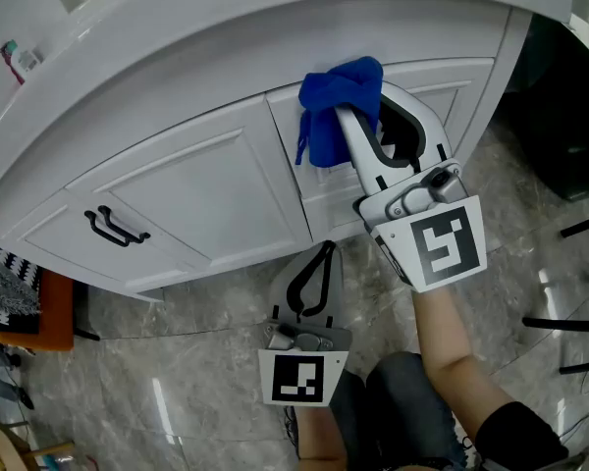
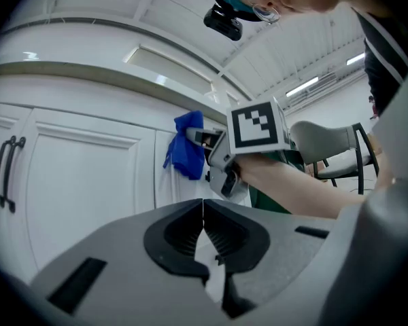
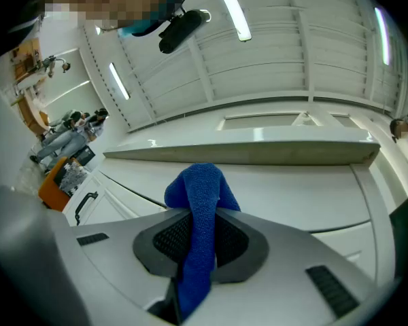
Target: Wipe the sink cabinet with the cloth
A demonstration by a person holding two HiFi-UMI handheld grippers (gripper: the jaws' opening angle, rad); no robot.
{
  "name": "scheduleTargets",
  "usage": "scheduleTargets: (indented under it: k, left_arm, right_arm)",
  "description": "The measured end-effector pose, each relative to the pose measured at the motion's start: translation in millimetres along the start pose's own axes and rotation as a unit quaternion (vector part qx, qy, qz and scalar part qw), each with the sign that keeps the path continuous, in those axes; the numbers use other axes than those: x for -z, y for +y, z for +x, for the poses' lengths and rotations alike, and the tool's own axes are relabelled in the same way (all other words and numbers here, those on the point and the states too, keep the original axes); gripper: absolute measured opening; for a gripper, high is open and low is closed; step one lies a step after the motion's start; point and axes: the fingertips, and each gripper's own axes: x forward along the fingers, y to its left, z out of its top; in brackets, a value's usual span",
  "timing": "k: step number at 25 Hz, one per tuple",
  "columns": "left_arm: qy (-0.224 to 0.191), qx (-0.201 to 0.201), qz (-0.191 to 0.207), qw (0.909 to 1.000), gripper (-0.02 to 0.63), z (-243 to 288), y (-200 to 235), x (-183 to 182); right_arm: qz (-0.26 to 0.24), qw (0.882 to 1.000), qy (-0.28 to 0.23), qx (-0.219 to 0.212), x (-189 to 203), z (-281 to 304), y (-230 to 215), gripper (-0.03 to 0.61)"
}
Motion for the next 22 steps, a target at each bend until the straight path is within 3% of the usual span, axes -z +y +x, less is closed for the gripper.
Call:
scheduleTargets:
  k: [4,8,14,22]
  left_arm:
    - [-0.037,-0.024,0.031,0.9985,0.006,6.2,18.6,-34.8]
    - [-0.048,-0.044,0.045,0.9969,0.006,-2.0,22.1,-43.9]
    - [-0.043,0.002,-0.002,0.9991,0.006,2.9,-3.6,-15.1]
    - [-0.036,0.014,0.002,0.9992,0.006,2.4,-9.9,-13.9]
  right_arm:
    - [0.038,0.999,-0.009,0.017,6.5,-7.6,-4.4,0.060]
    - [0.027,0.999,-0.004,0.028,9.2,-10.4,-4.6,0.060]
    - [-0.017,0.999,0.033,0.016,11.2,-8.6,-0.2,0.060]
    - [-0.029,0.998,0.041,0.023,10.5,-12.0,-12.7,0.060]
